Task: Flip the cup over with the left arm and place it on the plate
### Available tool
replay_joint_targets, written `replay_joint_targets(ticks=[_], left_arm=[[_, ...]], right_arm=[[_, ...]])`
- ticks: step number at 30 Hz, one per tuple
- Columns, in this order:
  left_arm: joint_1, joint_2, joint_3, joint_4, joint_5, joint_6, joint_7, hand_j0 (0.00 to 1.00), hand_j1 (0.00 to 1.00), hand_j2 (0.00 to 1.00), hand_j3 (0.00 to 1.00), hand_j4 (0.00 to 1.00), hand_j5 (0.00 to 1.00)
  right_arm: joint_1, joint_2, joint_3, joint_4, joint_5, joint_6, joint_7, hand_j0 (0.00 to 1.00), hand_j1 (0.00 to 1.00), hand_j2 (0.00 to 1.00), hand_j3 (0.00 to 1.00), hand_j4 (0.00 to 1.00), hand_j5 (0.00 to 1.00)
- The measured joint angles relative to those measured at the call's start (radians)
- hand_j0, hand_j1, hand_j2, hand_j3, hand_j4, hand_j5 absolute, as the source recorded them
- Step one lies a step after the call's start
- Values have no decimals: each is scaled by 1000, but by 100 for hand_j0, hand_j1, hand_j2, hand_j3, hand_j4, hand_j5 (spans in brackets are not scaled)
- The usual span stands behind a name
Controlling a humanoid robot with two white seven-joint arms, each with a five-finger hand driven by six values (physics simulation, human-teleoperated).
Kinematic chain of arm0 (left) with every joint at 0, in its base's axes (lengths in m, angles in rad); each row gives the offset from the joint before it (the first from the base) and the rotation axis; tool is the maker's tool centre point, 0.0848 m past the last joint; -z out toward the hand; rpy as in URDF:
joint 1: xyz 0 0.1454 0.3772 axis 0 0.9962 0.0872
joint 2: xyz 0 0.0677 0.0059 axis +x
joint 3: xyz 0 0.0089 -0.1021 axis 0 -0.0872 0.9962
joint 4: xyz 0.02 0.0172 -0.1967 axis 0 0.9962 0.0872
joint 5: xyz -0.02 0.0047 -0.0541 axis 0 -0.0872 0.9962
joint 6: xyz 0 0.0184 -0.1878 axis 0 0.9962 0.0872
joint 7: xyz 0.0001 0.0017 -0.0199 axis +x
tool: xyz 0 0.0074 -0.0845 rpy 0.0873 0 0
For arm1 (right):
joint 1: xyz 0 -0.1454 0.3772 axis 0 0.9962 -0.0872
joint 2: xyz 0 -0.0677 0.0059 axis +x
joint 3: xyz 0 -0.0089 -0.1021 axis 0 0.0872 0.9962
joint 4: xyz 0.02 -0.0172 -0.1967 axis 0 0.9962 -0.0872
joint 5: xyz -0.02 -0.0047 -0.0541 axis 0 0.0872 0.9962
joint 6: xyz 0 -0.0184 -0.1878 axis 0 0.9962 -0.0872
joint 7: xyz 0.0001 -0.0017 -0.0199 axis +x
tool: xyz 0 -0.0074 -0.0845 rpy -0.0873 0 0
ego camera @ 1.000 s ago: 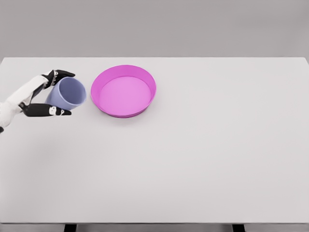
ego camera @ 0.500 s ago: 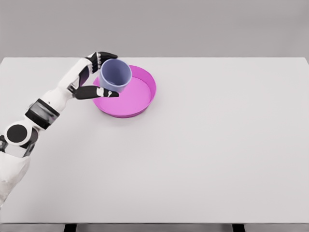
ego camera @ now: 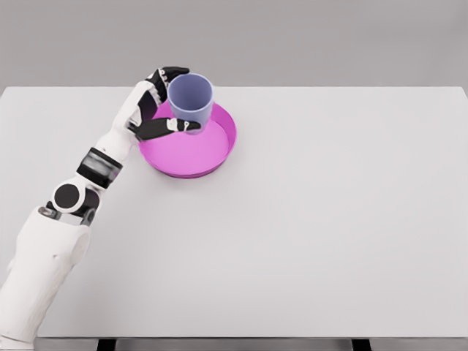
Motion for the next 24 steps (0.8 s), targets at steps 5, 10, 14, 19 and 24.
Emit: replay_joint_targets(ticks=[5,10,14,19,24], left_arm=[[-8,-10,0,84,15,-61,31,59,59,59,59,59,59],[-8,-26,-3,129,12,-69,51,59,59,59,59,59,59],[-8,-39,-4,147,9,-70,55,59,59,59,59,59,59],[-8,-44,-5,160,-3,-71,58,58,58,58,58,58,58],[-9,-53,-11,201,-17,-69,58,58,58,58,58,58,58]], right_arm=[[0,0,0,0,0,0,0,100,100,100,100,100,100],[2,0,0,0,0,0,0,100,100,100,100,100,100],[2,0,0,0,0,0,0,100,100,100,100,100,100],[2,0,0,0,0,0,0,100,100,100,100,100,100],[0,0,0,0,0,0,0,100,100,100,100,100,100]])
